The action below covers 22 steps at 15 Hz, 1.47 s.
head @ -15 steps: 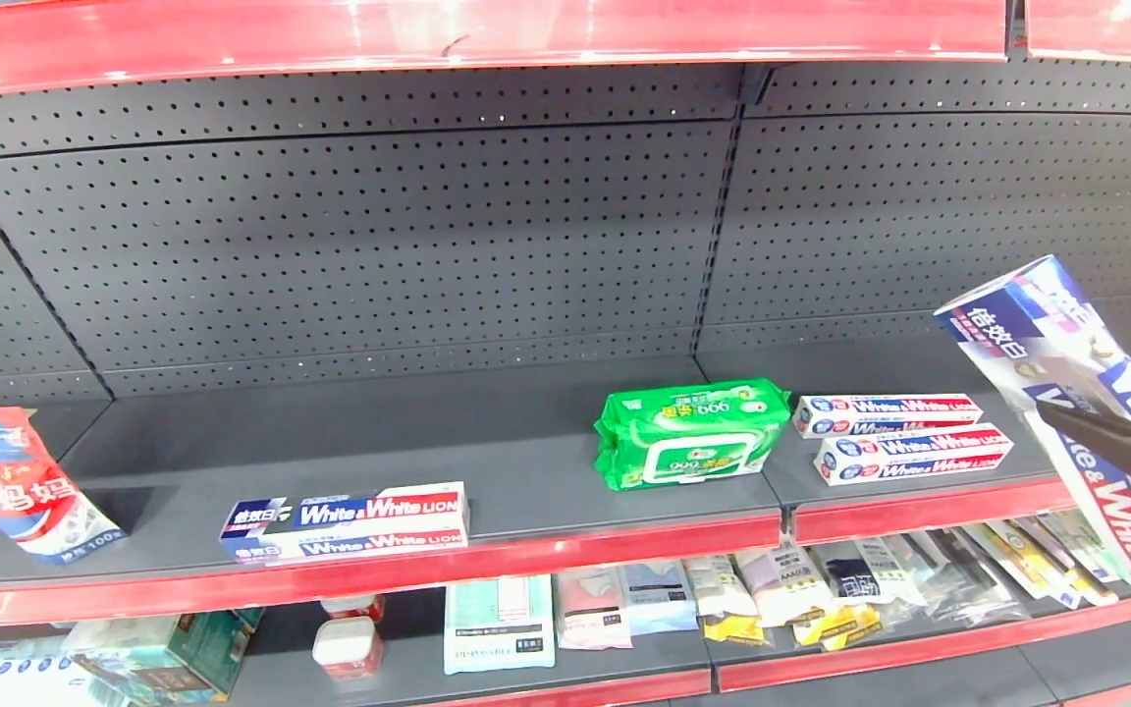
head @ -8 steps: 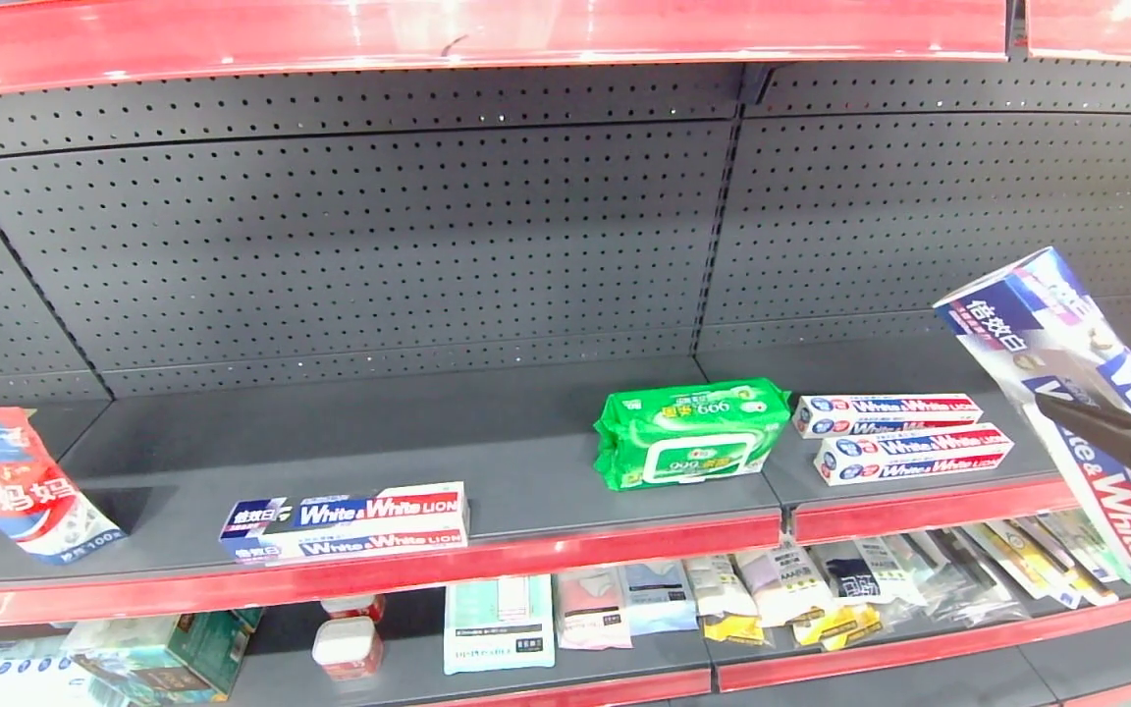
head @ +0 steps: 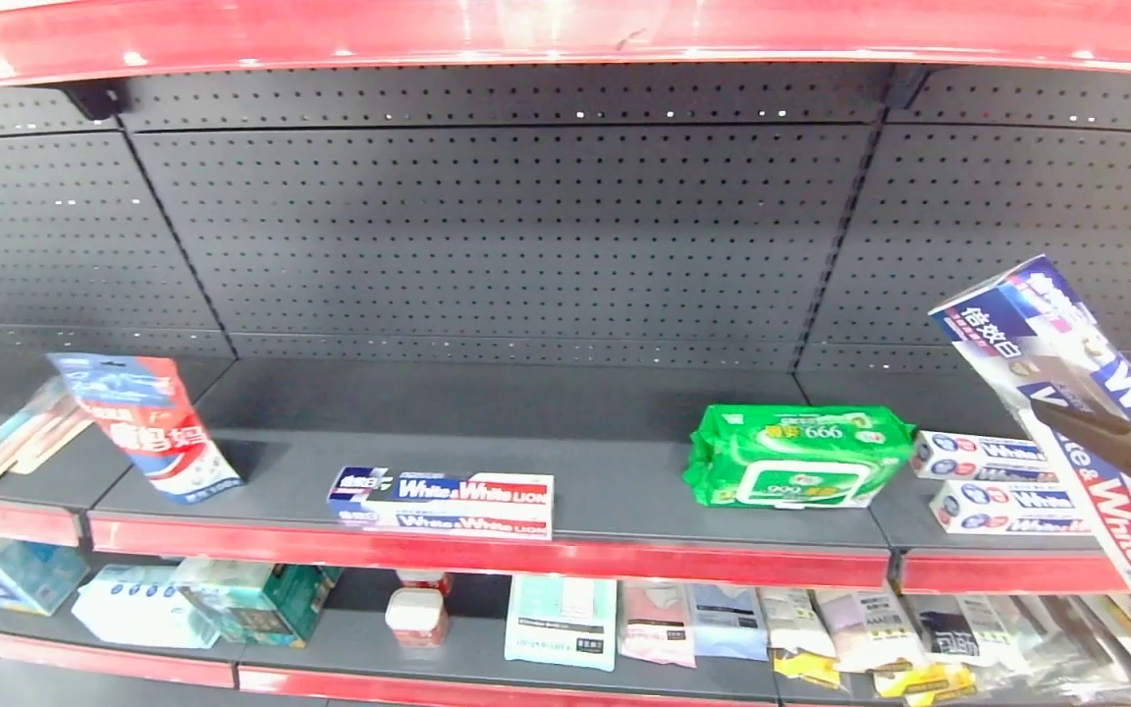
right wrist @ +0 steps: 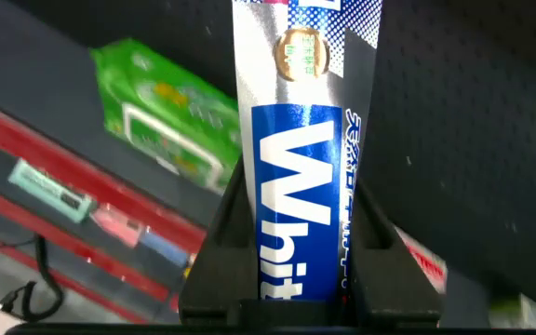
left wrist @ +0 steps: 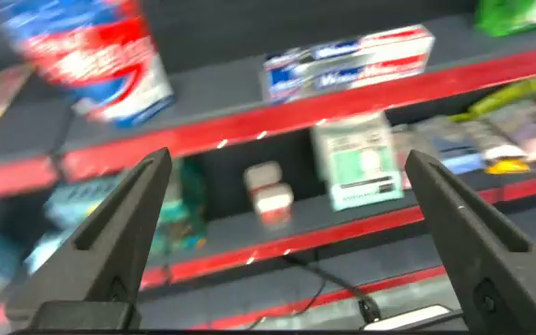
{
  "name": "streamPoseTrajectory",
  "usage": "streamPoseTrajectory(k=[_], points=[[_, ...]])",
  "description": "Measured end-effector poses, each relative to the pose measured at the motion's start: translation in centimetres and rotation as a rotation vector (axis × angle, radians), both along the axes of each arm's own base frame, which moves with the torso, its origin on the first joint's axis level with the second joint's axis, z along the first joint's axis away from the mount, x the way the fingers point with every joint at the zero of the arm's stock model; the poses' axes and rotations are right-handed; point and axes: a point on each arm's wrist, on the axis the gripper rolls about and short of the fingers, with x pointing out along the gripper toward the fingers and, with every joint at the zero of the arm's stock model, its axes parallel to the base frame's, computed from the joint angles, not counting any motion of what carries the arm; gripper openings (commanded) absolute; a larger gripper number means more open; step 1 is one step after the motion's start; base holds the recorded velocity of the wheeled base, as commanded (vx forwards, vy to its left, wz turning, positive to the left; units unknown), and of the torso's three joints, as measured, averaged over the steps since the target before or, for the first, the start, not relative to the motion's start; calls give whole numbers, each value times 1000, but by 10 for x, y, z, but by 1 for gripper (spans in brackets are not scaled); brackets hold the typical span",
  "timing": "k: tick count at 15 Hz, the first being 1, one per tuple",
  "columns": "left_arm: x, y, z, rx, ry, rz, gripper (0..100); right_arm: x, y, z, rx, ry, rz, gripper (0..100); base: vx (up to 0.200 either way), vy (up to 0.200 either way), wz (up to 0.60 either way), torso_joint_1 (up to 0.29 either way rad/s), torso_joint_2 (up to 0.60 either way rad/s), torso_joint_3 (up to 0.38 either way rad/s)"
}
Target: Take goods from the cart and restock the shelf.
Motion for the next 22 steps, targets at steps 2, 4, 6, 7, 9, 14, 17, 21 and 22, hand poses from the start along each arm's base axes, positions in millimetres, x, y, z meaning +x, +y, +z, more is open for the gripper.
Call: streamPoseTrajectory(k=[2, 4, 6, 7, 9, 14, 17, 21, 22], points=[[0, 0, -2, 0, 2, 0, 100, 0, 0, 0, 0, -1, 0, 0, 0, 0, 600, 5, 5, 0], [1, 0, -3, 1, 3, 0, 100, 1, 0, 2, -1, -6, -2, 0, 0, 0, 600, 2, 2, 0], [1, 0, -4, 1, 3, 0, 100, 2, 0, 6, -4, -21, -3, 0, 0, 0, 0, 0, 0, 0], [1, 0, -6, 3, 5, 2, 100, 3, 0, 10, -8, -36, 1, 0, 0, 0, 0, 0, 0, 0], [4, -1, -13, 9, 20, 6, 100, 9, 1, 24, -5, -76, 6, 0, 0, 0, 0, 0, 0, 0], [10, -3, -24, -29, 58, 29, 100, 47, 37, 58, 8, -124, 140, 0, 0, 0, 0, 0, 0, 0], [10, 1, -25, -55, 55, 207, 100, 64, 63, 58, 13, -98, 172, 0, 0, 0, 0, 0, 0, 0], [12, 1, -24, -69, 69, 286, 100, 68, 69, 49, 21, -58, 185, 0, 0, 0, 0, 0, 0, 0], [14, 1, -21, -65, 73, 322, 100, 69, 70, 49, 21, -59, 185, 0, 0, 0, 0, 0, 0, 0]])
